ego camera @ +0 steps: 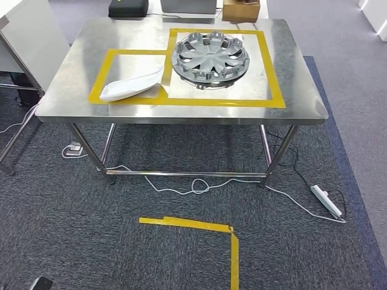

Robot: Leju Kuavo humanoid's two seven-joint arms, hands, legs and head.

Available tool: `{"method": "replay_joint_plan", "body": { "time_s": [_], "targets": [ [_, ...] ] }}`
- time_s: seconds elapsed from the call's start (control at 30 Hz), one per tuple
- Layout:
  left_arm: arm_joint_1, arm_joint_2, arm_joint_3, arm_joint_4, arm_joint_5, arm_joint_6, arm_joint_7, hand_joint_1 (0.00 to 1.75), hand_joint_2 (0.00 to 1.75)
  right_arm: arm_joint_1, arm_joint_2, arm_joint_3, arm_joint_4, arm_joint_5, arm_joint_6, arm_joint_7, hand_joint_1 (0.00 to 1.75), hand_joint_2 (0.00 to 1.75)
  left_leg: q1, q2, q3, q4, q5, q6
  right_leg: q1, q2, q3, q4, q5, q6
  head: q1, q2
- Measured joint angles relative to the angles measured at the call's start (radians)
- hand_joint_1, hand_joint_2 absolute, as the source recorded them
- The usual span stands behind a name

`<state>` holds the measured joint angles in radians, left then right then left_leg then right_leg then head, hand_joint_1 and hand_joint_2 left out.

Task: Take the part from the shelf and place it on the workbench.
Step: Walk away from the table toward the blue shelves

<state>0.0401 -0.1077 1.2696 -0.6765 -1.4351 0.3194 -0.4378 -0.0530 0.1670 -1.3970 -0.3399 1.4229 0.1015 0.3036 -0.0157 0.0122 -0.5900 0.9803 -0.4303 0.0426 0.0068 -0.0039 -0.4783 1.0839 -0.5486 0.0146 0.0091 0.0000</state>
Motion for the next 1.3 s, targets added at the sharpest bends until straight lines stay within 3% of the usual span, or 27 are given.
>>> {"method": "replay_joint_plan", "body": {
  "time_s": [0.07,0.1,0.17,0.23,0.3,0.33,0.37,0.4,0.47,0.5,0.57,0.67,0.7,0.77,0.83,0.87,0.9,0.93,0.97,1.0,1.07,1.1,1.17,1.2,1.23,1.3],
  "targets": [
    [-0.008,0.000,0.001,0.027,-0.002,-0.006,-0.021,0.00,0.00,-0.004,-0.005,0.000,0.000,0.002,0.001,-0.002,0.00,0.00,-0.001,0.002,-0.013,0.007,0.019,-0.006,0.007,-0.002,0.084,-0.136,-0.018,-0.008,0.000,0.000],
    [-0.012,0.001,0.002,0.035,-0.001,-0.007,-0.026,0.00,0.00,-0.005,-0.006,0.000,0.000,0.003,0.002,-0.004,0.00,0.00,-0.001,0.003,-0.017,0.007,0.029,-0.010,0.009,-0.003,0.097,-0.167,-0.025,-0.009,0.000,0.000],
    [-0.017,0.005,0.004,0.048,0.000,-0.008,-0.030,0.00,0.00,-0.004,-0.006,0.000,0.001,0.003,0.002,-0.010,0.00,0.00,0.001,0.001,-0.025,0.010,0.028,-0.020,0.004,-0.005,0.085,-0.177,-0.011,-0.016,0.001,0.000],
    [-0.019,0.011,0.005,0.057,0.001,-0.009,-0.031,0.00,0.00,-0.003,-0.007,0.000,0.002,0.003,0.003,-0.011,0.00,0.00,0.005,-0.004,-0.040,0.064,-0.042,-0.034,-0.004,-0.009,0.064,-0.177,0.010,-0.030,-0.002,0.000],
    [-0.020,0.014,0.005,0.065,0.001,-0.010,-0.032,0.00,0.00,-0.002,-0.007,0.000,0.002,0.003,0.003,-0.011,0.00,0.00,0.015,-0.006,-0.063,0.187,-0.144,-0.048,-0.005,-0.013,0.039,-0.168,0.026,-0.036,-0.006,0.000],
    [-0.021,0.015,0.005,0.069,0.002,-0.010,-0.032,0.00,0.00,-0.001,-0.008,0.000,0.002,0.003,0.003,-0.011,0.00,0.00,0.021,-0.006,-0.069,0.248,-0.172,-0.055,-0.006,-0.015,0.025,-0.161,0.033,-0.034,-0.007,0.000],
    [-0.022,0.016,0.005,0.072,0.004,-0.010,-0.032,0.00,0.00,-0.001,-0.008,0.000,0.002,0.003,0.003,-0.011,0.00,0.00,0.026,-0.006,-0.067,0.288,-0.175,-0.062,-0.008,-0.016,0.008,-0.150,0.040,-0.032,-0.007,0.000],
    [-0.023,0.016,0.006,0.075,0.007,-0.012,-0.032,0.00,0.00,-0.001,-0.008,0.000,0.002,0.003,0.003,-0.011,0.00,0.00,0.032,-0.006,-0.052,0.298,-0.156,-0.068,-0.011,-0.017,-0.009,-0.138,0.046,-0.028,-0.007,0.000],
    [-0.025,0.017,0.010,0.078,0.018,-0.024,-0.034,0.00,0.00,-0.002,-0.008,0.000,0.002,0.003,0.002,-0.011,0.00,0.00,0.043,-0.006,0.022,0.211,-0.101,-0.080,-0.017,-0.018,-0.045,-0.109,0.053,-0.020,-0.008,0.000],
    [-0.027,0.017,0.013,0.078,0.021,-0.033,-0.036,0.00,0.00,-0.002,-0.008,0.000,0.002,0.003,0.001,-0.011,0.00,0.00,0.044,-0.006,0.065,0.145,-0.091,-0.084,-0.018,-0.018,-0.062,-0.094,0.056,-0.015,-0.009,0.000],
    [-0.031,0.016,0.017,0.080,0.016,-0.048,-0.044,0.00,0.00,-0.004,-0.009,0.000,0.003,0.004,0.001,-0.011,0.00,0.00,0.043,-0.008,0.115,0.054,-0.103,-0.079,-0.018,-0.018,-0.085,-0.075,0.065,-0.001,-0.010,0.000],
    [-0.034,0.015,0.018,0.085,-0.001,-0.053,-0.053,0.00,0.00,-0.006,-0.011,0.000,0.005,0.006,0.002,-0.011,0.00,0.00,0.040,-0.010,0.104,0.033,-0.109,-0.054,-0.019,-0.017,-0.105,-0.065,0.073,0.022,-0.009,0.000],
    [-0.037,0.015,0.018,0.089,-0.006,-0.051,-0.056,0.00,0.00,-0.006,-0.012,0.000,0.006,0.007,0.002,-0.011,0.00,0.00,0.040,-0.011,0.094,0.031,-0.101,-0.042,-0.020,-0.014,-0.113,-0.053,0.054,0.027,-0.007,0.000],
    [-0.042,0.015,0.018,0.098,-0.014,-0.044,-0.063,0.00,0.00,-0.007,-0.016,0.000,0.008,0.011,0.001,-0.011,0.00,0.00,0.037,-0.014,0.067,0.030,-0.078,-0.021,-0.021,-0.005,-0.140,0.023,-0.036,0.032,-0.004,0.000],
    [-0.045,0.015,0.018,0.109,-0.019,-0.040,-0.068,0.00,0.00,-0.010,-0.018,0.000,0.010,0.014,0.001,-0.011,0.00,0.00,0.030,-0.020,0.034,0.031,-0.051,-0.013,-0.019,0.000,-0.167,0.145,-0.122,0.029,0.000,0.000],
    [-0.046,0.015,0.019,0.115,-0.020,-0.039,-0.068,0.00,0.00,-0.011,-0.019,0.000,0.011,0.015,0.000,-0.011,0.00,0.00,0.025,-0.024,0.016,0.031,-0.037,-0.012,-0.017,0.001,-0.168,0.191,-0.131,0.026,0.000,0.000],
    [-0.046,0.015,0.020,0.120,-0.019,-0.040,-0.067,0.00,0.00,-0.012,-0.020,0.000,0.012,0.016,0.000,-0.011,0.00,0.00,0.021,-0.029,-0.002,0.032,-0.023,-0.011,-0.015,0.002,-0.158,0.211,-0.114,0.021,0.001,0.000],
    [-0.047,0.015,0.021,0.125,-0.016,-0.043,-0.064,0.00,0.00,-0.013,-0.021,0.000,0.012,0.016,-0.001,-0.011,0.00,0.00,0.017,-0.036,-0.020,0.033,-0.009,-0.011,-0.012,0.004,-0.133,0.200,-0.078,0.014,0.001,0.000],
    [-0.049,0.015,0.025,0.131,-0.012,-0.047,-0.061,0.00,0.00,-0.014,-0.022,0.000,0.013,0.017,-0.002,-0.011,0.00,0.00,0.014,-0.044,-0.038,0.033,0.006,-0.012,-0.008,0.013,-0.090,0.156,-0.041,0.004,0.001,0.000],
    [-0.052,0.014,0.028,0.139,-0.007,-0.053,-0.057,0.00,0.00,-0.015,-0.025,0.000,0.014,0.017,-0.003,-0.011,0.00,0.00,0.011,-0.053,-0.052,0.033,0.019,-0.013,-0.002,0.032,-0.032,0.086,-0.023,-0.008,0.000,0.000],
    [-0.060,0.011,0.035,0.152,0.003,-0.067,-0.052,0.00,0.00,-0.018,-0.029,0.000,0.016,0.017,-0.003,-0.010,0.00,0.00,0.006,-0.071,-0.070,0.034,0.043,-0.018,0.004,0.065,0.082,-0.079,-0.041,-0.023,-0.001,0.000],
    [-0.063,0.010,0.038,0.158,0.008,-0.074,-0.051,0.00,0.00,-0.020,-0.031,0.000,0.018,0.017,-0.004,-0.010,0.00,0.00,0.005,-0.080,-0.074,0.033,0.055,-0.022,0.006,0.071,0.113,-0.131,-0.057,-0.025,-0.001,0.000],
    [-0.065,0.007,0.045,0.168,0.013,-0.088,-0.053,0.00,0.00,-0.022,-0.029,0.000,0.021,0.016,-0.004,-0.011,0.00,0.00,0.005,-0.097,-0.079,0.027,0.076,-0.032,0.004,0.050,0.119,-0.163,-0.060,-0.026,0.001,0.000],
    [-0.063,0.005,0.047,0.175,0.012,-0.097,-0.054,0.00,0.00,-0.021,-0.029,0.000,0.023,0.016,-0.004,-0.012,0.00,0.00,0.006,-0.093,-0.083,0.030,0.068,-0.037,0.001,0.038,0.114,-0.165,-0.050,-0.031,0.001,0.000],
    [-0.062,0.002,0.049,0.184,0.010,-0.108,-0.054,0.00,0.00,-0.020,-0.029,0.000,0.024,0.016,-0.005,-0.013,0.00,0.00,0.006,-0.081,-0.090,0.049,0.037,-0.043,-0.002,0.024,0.108,-0.167,-0.041,-0.035,-0.001,0.000],
    [-0.064,-0.003,0.053,0.207,0.014,-0.135,-0.054,0.00,0.00,-0.015,-0.030,0.000,0.026,0.019,-0.008,-0.011,0.00,0.00,0.012,-0.042,-0.115,0.149,-0.065,-0.056,-0.005,-0.005,0.094,-0.168,-0.026,-0.039,-0.006,0.000]
  ]
}}
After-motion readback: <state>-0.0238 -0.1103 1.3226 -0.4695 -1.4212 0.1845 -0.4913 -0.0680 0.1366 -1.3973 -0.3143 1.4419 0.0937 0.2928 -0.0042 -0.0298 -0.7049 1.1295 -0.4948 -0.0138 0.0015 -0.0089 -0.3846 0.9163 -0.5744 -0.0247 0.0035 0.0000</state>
